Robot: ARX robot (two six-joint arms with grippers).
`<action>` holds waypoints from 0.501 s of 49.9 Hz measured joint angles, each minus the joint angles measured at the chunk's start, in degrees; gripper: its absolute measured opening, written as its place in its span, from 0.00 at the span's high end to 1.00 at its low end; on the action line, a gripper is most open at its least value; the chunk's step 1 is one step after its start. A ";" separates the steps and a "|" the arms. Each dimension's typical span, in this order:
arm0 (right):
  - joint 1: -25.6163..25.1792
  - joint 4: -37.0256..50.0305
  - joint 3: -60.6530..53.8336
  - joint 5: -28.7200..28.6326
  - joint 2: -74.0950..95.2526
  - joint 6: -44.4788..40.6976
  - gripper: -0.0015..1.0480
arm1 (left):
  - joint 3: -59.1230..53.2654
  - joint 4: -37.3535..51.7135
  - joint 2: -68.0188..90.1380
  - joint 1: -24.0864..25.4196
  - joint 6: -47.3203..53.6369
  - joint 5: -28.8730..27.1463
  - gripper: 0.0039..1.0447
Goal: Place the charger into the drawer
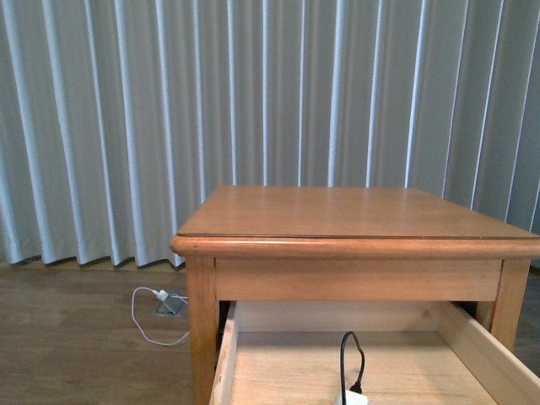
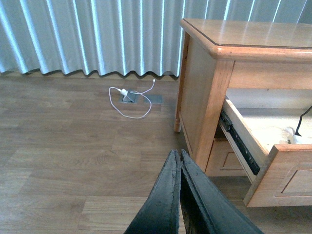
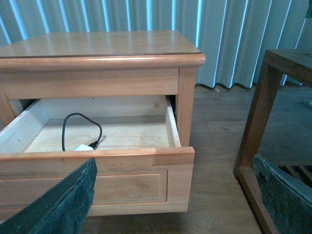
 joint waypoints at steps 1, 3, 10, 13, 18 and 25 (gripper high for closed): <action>0.00 0.00 0.00 0.00 0.00 0.00 0.08 | 0.00 0.00 0.00 0.00 0.00 0.00 0.96; 0.00 0.00 0.00 -0.02 0.00 0.00 0.08 | 0.00 0.00 0.00 0.00 0.00 0.00 0.96; 0.00 0.00 0.00 -0.02 0.00 0.00 0.08 | 0.00 0.00 0.00 0.00 0.00 0.00 0.96; 0.00 0.00 0.00 -0.02 0.00 0.00 0.08 | 0.00 0.00 0.00 0.00 0.00 0.00 0.96; 0.00 0.00 0.00 -0.02 0.00 0.00 0.08 | 0.00 0.00 0.00 0.00 0.00 -0.02 0.91; -0.02 -0.04 0.00 -0.22 0.02 0.00 0.08 | 0.00 0.00 0.00 0.00 0.00 0.00 0.67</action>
